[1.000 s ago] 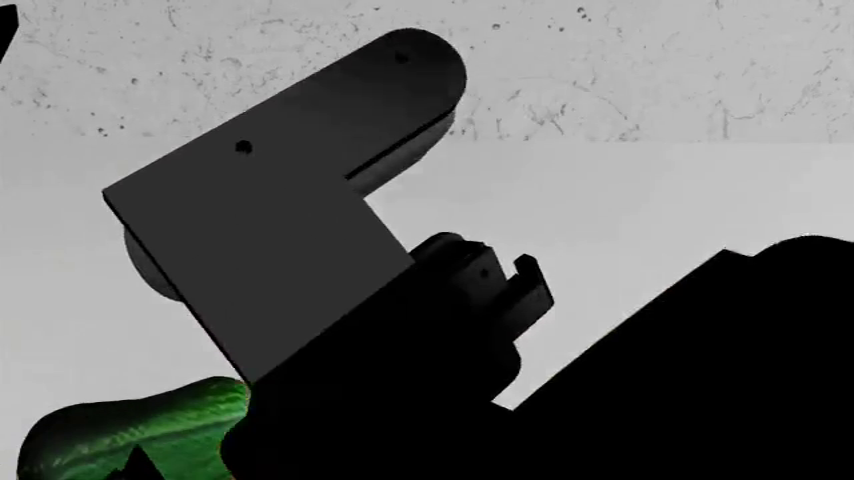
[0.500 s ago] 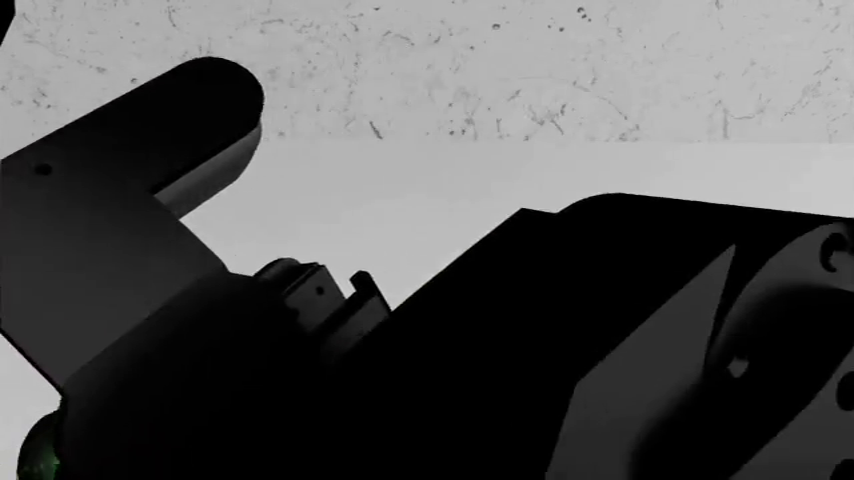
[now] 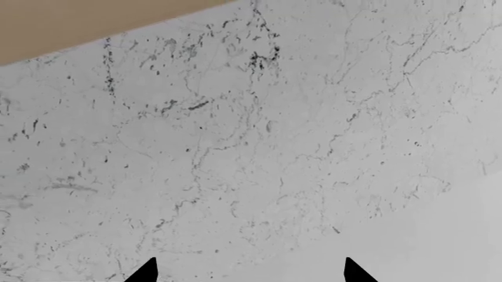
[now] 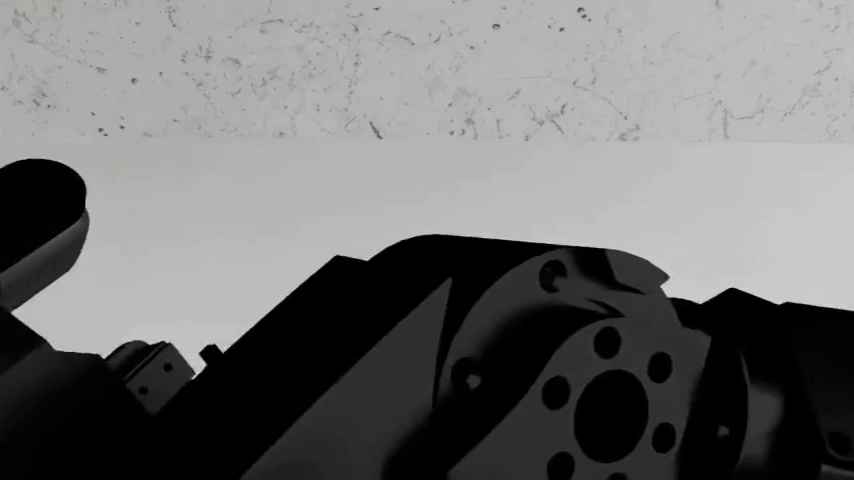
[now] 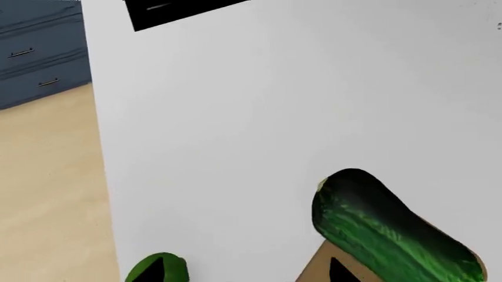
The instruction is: Clear the non-vegetable object off the cutting board and place the vegetables onto it.
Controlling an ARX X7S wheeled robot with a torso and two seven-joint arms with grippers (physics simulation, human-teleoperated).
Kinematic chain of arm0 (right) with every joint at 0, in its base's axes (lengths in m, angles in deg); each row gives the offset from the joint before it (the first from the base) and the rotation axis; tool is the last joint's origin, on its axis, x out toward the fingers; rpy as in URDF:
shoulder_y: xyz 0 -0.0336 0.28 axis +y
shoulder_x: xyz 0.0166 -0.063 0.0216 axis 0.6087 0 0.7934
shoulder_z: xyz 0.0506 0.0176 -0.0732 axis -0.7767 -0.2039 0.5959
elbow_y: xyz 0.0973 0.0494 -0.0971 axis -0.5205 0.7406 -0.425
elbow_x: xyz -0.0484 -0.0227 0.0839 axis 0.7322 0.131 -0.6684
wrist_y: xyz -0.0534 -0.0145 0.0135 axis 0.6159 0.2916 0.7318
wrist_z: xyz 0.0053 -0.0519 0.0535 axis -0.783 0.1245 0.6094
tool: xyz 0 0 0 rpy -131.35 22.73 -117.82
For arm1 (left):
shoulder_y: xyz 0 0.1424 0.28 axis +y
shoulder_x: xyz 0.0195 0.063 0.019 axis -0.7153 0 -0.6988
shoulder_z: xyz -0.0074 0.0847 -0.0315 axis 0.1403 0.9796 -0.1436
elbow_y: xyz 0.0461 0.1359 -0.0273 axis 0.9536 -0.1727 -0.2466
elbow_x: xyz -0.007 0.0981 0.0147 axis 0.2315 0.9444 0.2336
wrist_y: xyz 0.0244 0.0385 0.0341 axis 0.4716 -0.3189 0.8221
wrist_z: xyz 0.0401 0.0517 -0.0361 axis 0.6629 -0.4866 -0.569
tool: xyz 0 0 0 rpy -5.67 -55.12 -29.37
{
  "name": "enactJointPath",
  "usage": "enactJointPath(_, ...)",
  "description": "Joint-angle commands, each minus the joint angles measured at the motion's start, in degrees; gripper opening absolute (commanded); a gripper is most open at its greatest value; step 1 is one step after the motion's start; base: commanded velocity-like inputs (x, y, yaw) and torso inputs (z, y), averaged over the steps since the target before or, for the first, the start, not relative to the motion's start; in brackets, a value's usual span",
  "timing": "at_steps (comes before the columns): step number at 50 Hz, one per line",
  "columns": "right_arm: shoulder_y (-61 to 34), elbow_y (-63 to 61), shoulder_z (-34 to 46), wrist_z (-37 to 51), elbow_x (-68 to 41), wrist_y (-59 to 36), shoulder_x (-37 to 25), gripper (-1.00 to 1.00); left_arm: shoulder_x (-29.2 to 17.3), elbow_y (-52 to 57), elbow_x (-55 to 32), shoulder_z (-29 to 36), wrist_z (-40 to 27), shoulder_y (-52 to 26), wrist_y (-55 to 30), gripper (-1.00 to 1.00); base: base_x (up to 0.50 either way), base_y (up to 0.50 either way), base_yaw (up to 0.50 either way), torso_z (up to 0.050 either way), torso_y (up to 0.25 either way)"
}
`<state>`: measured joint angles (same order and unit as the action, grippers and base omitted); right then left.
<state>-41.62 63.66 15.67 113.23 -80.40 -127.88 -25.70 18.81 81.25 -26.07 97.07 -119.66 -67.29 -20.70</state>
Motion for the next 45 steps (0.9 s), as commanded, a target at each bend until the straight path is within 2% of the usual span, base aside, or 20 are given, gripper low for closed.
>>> enactJointPath(1,0.8,1.3,0.5,-3.2,1.6,0.1,4.7,1.0,1.3,-1.7,1.3,-2.0,2.0,-0.5,0.0,1.0,0.0,0.0,0.0,0.0,0.0)
enactJointPath(13,1.1,1.9,3.5,-4.0,0.9,0.3,7.9,1.0,1.4,-2.0,2.0,-2.3,2.2,-0.3,0.4,1.0,0.0,0.0,0.0,0.0,0.0)
enactJointPath(14,1.1,3.5,4.3,-5.8,1.5,-0.7,10.8,1.0,0.7,-1.5,2.4,-2.3,2.1,0.3,0.9,1.0,0.0,0.0,0.0,0.0,0.0)
enactJointPath(17,1.3,4.2,4.6,-7.3,3.0,-1.3,12.0,1.0,0.6,-1.5,2.1,-2.4,1.9,0.1,0.6,1.0,0.0,0.0,0.0,0.0,0.0)
enactJointPath(45,3.8,3.7,10.7,-16.0,8.6,1.9,12.9,1.0,-0.1,-1.9,2.3,-3.2,2.0,0.2,0.3,1.0,0.0,0.0,0.0,0.0,0.0)
